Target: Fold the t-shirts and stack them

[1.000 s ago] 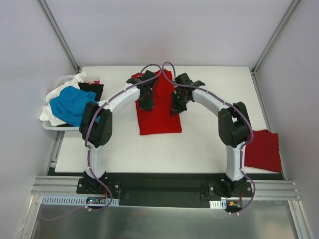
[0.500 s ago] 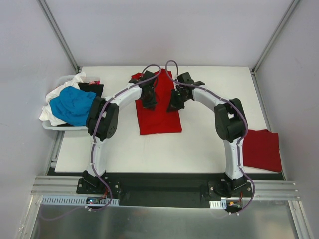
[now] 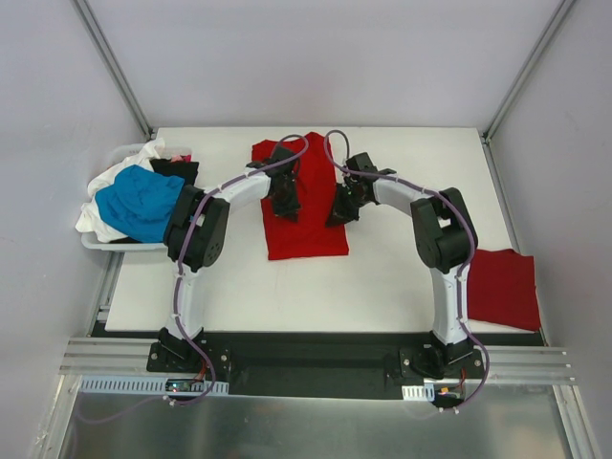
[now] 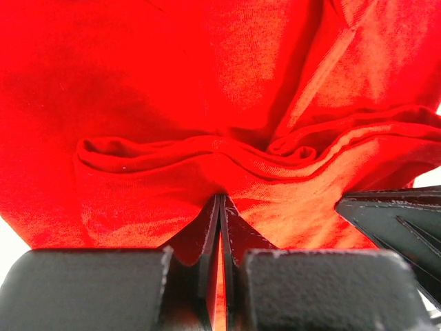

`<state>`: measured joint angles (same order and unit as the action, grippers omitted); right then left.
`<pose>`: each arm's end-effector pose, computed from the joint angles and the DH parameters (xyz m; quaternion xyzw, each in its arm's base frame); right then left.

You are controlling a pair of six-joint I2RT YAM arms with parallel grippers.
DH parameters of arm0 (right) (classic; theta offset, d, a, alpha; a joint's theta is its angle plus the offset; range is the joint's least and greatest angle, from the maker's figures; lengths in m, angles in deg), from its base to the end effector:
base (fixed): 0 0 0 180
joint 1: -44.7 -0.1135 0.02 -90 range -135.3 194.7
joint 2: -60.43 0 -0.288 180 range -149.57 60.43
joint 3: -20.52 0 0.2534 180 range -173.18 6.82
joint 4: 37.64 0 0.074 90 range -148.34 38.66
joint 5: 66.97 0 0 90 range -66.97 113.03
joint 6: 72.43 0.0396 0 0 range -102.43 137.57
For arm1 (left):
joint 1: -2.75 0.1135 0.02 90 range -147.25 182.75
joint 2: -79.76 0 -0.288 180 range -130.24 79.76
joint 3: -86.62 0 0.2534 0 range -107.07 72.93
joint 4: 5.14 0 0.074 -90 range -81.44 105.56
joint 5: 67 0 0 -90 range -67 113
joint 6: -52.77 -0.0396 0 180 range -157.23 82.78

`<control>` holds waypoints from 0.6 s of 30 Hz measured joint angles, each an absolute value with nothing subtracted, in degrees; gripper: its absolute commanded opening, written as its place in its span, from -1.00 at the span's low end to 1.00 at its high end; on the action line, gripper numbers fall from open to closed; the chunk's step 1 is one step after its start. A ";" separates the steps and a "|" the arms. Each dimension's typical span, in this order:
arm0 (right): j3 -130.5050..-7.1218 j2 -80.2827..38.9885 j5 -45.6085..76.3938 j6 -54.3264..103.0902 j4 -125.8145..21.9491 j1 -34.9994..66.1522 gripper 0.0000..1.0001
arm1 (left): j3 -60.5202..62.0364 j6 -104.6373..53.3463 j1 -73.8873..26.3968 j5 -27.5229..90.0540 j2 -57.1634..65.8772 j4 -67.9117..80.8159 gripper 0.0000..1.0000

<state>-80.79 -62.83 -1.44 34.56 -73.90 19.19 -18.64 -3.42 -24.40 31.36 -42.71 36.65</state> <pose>0.4180 0.2176 0.1661 -0.1277 0.9330 0.2870 0.1756 0.4200 -0.2219 0.1845 -0.0364 0.9606 -0.1957 0.1941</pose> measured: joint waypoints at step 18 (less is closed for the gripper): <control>-76.40 -61.23 -2.70 35.63 -67.94 19.29 -0.99 | -13.16 -3.18 -24.12 33.59 -40.37 29.96 -1.00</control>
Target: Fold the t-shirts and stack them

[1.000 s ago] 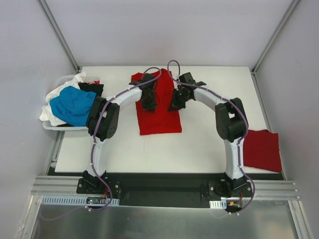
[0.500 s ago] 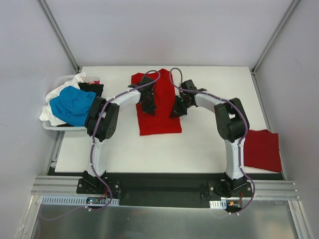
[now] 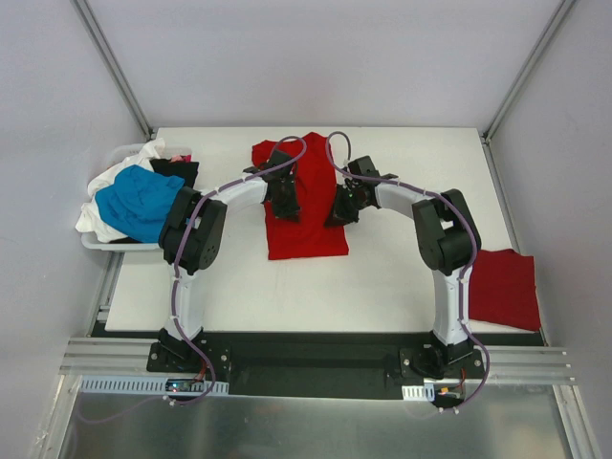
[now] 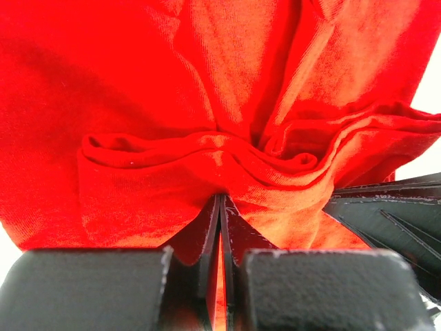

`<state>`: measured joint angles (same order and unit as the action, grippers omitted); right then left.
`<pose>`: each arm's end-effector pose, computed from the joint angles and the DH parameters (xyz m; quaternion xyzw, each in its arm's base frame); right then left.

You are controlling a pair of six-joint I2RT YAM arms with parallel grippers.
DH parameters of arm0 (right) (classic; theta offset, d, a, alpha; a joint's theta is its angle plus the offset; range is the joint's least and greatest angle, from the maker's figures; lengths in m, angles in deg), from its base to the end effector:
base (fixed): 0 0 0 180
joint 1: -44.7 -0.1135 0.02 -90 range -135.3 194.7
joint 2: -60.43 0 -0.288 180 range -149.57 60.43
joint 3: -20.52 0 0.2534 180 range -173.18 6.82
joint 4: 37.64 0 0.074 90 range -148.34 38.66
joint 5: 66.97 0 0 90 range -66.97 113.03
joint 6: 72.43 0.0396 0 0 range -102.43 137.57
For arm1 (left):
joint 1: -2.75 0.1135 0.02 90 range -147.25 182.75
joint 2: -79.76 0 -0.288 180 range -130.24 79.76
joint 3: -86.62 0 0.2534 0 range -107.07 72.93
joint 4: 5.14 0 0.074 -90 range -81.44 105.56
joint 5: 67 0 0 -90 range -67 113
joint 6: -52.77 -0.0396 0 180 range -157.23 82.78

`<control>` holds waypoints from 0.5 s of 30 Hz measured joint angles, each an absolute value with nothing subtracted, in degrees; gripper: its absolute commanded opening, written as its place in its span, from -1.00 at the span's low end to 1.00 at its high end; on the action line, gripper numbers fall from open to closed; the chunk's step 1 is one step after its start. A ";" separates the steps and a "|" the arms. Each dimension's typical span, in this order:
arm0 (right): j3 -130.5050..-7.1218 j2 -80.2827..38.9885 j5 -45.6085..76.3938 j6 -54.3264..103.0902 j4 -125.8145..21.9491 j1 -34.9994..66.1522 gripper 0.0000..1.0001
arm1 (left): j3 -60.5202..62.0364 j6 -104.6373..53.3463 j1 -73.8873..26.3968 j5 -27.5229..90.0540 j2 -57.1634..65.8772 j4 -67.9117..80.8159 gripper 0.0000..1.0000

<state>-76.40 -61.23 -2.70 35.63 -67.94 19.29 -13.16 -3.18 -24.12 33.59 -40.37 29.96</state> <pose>0.4119 0.2147 0.1627 -0.1263 0.9237 0.3057 0.1934 0.4126 -0.2172 0.1815 -0.0322 0.9507 -0.2259 0.2102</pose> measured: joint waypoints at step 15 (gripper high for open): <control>-64.95 -53.28 -1.61 36.53 -66.10 19.16 -0.99 | -1.42 -0.91 -24.64 36.19 -33.40 26.60 -1.00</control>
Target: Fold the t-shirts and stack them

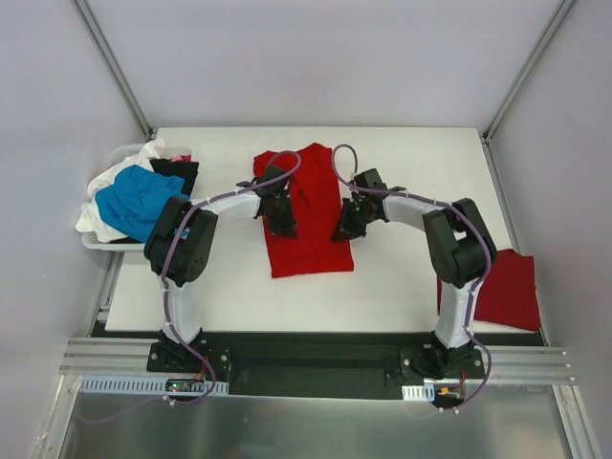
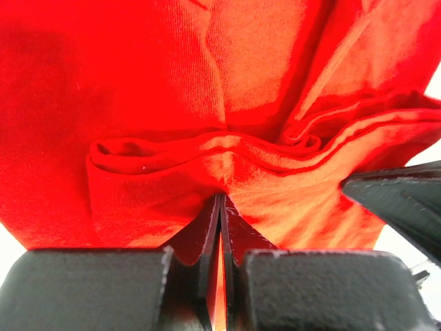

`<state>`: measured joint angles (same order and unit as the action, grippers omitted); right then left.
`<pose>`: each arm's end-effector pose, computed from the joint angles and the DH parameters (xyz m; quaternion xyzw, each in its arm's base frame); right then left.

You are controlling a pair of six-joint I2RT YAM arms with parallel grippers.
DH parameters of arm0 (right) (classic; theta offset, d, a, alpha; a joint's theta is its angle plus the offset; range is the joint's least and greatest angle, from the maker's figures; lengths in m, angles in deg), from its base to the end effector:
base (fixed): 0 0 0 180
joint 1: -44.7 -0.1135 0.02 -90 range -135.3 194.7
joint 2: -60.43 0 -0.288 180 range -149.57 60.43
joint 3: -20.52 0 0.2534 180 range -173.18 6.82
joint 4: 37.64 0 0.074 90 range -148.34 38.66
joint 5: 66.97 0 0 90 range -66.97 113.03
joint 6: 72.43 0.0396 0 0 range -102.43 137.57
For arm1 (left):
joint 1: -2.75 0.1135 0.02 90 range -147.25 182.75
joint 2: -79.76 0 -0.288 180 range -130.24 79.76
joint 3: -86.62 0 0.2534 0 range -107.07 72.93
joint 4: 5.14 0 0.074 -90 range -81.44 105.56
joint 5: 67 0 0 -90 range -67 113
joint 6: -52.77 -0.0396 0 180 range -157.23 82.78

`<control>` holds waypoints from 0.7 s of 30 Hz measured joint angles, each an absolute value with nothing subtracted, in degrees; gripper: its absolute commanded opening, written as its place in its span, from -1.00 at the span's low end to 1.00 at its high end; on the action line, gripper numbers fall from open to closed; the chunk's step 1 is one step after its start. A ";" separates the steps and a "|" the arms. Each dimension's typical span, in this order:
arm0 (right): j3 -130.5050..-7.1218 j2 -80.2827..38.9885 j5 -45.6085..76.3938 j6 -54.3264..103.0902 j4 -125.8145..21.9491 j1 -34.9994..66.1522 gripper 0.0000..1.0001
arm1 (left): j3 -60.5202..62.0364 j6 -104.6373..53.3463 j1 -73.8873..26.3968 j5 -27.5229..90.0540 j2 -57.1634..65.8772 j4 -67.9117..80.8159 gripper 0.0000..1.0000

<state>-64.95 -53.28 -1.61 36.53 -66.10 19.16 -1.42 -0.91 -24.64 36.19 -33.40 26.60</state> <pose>0.3713 0.1957 0.1654 -0.1148 0.9310 0.2952 0.1817 0.3725 -0.2032 0.1765 -0.0415 0.9518 -0.2430 0.1825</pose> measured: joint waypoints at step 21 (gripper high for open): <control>-49.01 -39.57 4.07 39.96 -66.21 10.99 -0.99 | 4.33 0.97 -26.02 38.01 -29.14 29.31 -1.00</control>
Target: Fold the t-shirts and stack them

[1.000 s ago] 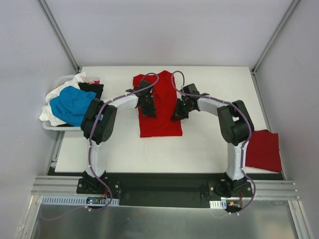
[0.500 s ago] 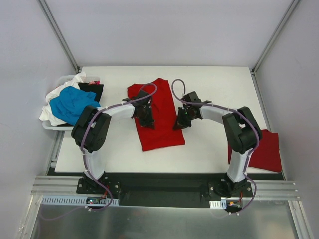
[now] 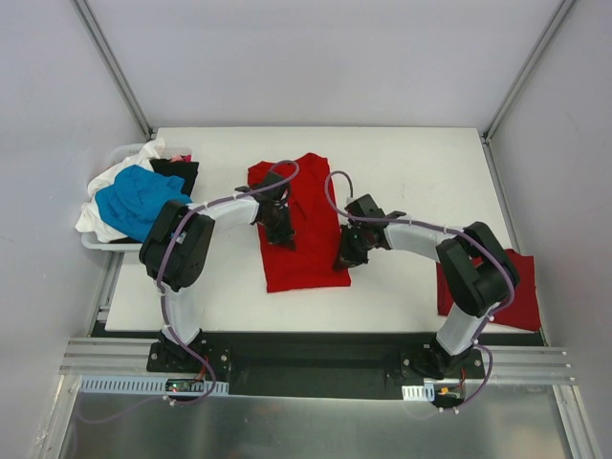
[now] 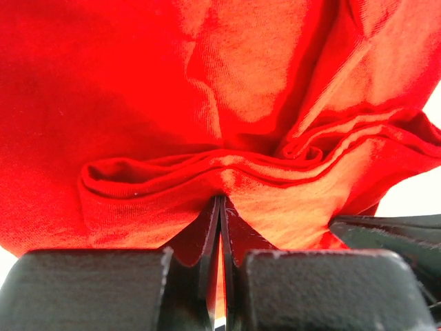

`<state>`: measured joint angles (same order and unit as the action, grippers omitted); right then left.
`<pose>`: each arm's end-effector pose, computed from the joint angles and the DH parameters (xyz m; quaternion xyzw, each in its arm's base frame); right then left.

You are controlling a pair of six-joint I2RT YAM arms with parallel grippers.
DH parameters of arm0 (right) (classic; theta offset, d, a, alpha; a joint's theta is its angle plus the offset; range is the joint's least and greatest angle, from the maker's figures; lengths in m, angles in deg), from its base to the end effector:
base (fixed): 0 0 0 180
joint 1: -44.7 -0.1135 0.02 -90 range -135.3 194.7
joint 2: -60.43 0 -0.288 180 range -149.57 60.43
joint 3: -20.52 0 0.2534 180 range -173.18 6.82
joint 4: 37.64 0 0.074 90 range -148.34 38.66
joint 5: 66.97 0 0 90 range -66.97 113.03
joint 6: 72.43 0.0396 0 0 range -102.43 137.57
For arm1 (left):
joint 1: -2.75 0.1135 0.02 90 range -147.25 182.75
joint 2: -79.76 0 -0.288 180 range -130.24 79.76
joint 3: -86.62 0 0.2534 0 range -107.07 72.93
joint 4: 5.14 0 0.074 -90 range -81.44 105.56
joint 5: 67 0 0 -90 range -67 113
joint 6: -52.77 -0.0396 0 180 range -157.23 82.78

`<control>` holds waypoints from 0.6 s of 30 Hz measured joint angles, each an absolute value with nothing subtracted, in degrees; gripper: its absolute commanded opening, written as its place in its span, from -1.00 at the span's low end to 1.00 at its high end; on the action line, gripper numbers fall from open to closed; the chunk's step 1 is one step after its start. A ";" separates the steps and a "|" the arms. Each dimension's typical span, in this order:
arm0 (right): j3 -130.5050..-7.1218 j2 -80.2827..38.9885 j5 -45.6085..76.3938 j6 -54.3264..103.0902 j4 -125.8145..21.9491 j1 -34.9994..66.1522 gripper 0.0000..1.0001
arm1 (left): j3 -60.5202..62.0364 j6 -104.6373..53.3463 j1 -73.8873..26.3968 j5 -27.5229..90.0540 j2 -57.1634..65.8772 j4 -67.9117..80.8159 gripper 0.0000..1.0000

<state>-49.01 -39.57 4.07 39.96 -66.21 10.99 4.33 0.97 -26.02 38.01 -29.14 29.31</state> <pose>0.2805 0.2026 0.1731 -0.1375 0.9416 0.2639 0.1577 0.3406 -0.1987 0.1742 -0.0464 0.9594 -0.2422 0.1368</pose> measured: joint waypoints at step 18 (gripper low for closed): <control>-38.72 -31.97 7.33 45.51 -60.66 3.25 -0.99 | 4.79 1.41 -26.61 40.63 -29.53 29.94 -1.00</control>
<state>-38.72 -31.97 7.33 45.51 -60.66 3.25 4.79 1.41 -26.61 40.63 -29.53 29.94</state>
